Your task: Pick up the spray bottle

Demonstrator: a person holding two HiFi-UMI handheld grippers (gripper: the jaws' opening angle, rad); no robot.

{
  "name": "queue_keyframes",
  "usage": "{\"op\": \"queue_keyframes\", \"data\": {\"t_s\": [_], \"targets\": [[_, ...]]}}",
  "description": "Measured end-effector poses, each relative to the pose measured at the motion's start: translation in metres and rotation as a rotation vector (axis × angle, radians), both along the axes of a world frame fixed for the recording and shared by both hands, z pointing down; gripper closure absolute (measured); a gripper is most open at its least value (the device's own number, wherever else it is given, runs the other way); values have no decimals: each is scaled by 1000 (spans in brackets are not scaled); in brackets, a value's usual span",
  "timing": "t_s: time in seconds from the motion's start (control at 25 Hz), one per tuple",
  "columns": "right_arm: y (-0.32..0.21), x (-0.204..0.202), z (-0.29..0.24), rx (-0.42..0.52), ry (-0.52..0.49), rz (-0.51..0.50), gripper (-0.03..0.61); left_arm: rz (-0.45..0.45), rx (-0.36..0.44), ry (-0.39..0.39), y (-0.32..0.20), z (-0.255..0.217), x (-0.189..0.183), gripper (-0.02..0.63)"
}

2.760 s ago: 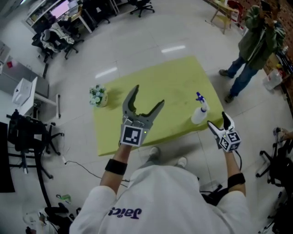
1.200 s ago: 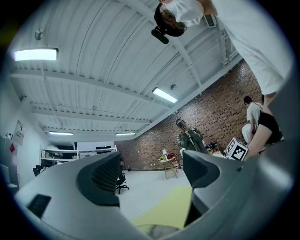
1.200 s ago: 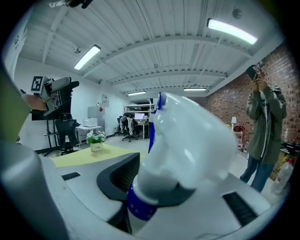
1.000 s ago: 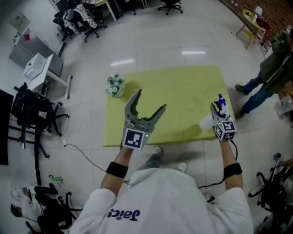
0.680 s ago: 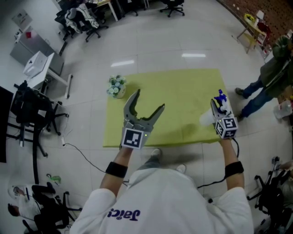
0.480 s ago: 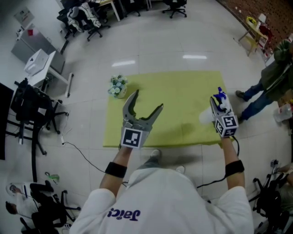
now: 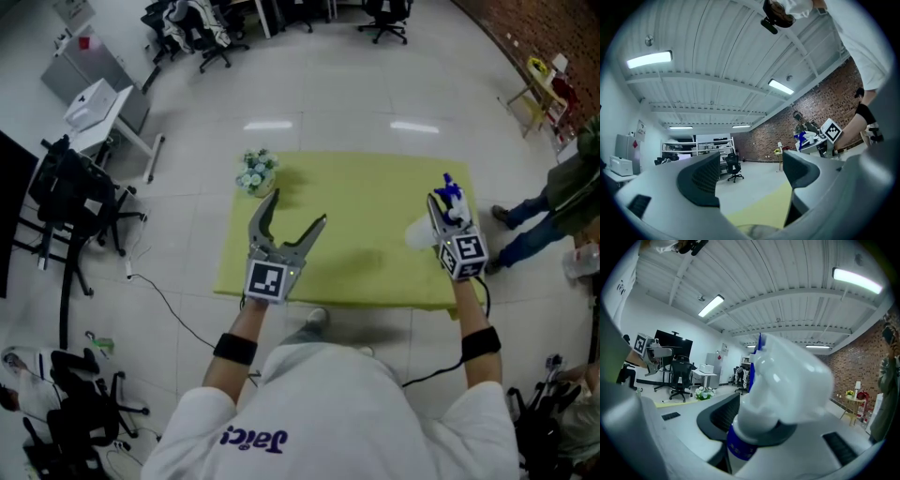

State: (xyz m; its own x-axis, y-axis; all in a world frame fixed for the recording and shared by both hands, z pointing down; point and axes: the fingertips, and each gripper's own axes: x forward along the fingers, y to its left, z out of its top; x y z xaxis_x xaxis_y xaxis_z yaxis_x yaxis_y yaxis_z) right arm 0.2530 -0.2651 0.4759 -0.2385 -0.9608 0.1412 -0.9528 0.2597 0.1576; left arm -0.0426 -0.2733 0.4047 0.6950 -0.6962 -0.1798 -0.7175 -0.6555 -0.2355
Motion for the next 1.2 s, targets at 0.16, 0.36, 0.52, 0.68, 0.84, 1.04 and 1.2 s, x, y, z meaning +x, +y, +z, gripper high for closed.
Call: {"op": "queue_keyframes", "data": {"t_s": [0.16, 0.36, 0.52, 0.68, 0.84, 1.04, 1.2], "targets": [[-11, -6, -2, -3, 5, -42, 472, -51, -23, -23, -1, 15, -12, 184], [-26, -24, -9, 9, 21, -94, 472, -112, -80, -20, -5, 35, -34, 184], [-33, -37, -15, 17, 22, -135, 472, -155, -121, -17, -6, 49, -48, 184], [-33, -45, -17, 20, 21, -153, 472, -186, -156, -3, -5, 58, -59, 183], [-29, -46, -20, 22, -2, -129, 472, -217, -203, 6, -1, 65, -65, 184], [-16, -41, -23, 37, -27, -88, 472, -227, -203, 9, 4, 66, -65, 184], [-5, -34, -18, 36, -38, -51, 472, -235, -206, 13, 7, 67, -62, 184]]}}
